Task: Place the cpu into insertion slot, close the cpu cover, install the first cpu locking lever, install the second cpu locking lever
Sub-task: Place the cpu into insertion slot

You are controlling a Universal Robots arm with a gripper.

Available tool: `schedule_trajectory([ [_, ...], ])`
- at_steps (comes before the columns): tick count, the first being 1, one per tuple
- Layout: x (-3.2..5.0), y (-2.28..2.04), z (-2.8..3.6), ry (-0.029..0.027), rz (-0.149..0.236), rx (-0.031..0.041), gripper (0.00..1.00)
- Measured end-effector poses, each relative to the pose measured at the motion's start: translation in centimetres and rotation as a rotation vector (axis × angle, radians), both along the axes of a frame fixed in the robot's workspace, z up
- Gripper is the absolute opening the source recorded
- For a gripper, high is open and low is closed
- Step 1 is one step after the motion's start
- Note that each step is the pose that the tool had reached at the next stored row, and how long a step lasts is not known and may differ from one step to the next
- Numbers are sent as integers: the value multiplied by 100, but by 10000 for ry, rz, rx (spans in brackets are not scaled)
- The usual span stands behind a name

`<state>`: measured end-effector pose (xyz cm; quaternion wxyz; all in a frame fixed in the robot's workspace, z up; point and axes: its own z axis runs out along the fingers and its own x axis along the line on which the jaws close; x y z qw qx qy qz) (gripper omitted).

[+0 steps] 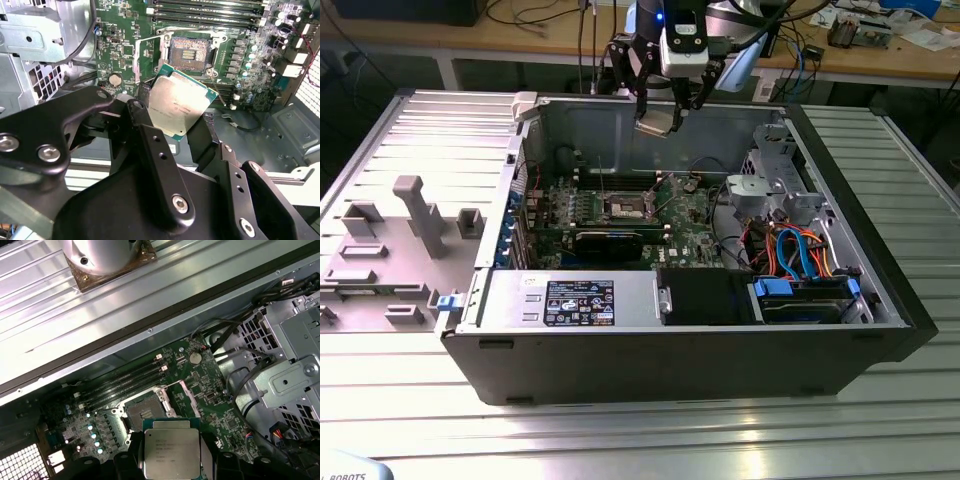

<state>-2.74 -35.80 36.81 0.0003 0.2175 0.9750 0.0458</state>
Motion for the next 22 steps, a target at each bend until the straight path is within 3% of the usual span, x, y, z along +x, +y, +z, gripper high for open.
schedule_trajectory([
  [10, 0, 0, 0, 0, -82, 0, 54],
  [16, 0, 0, 0, 0, -748, -1, 54],
  [22, 0, 0, -4, 0, -1813, 0, 54],
])
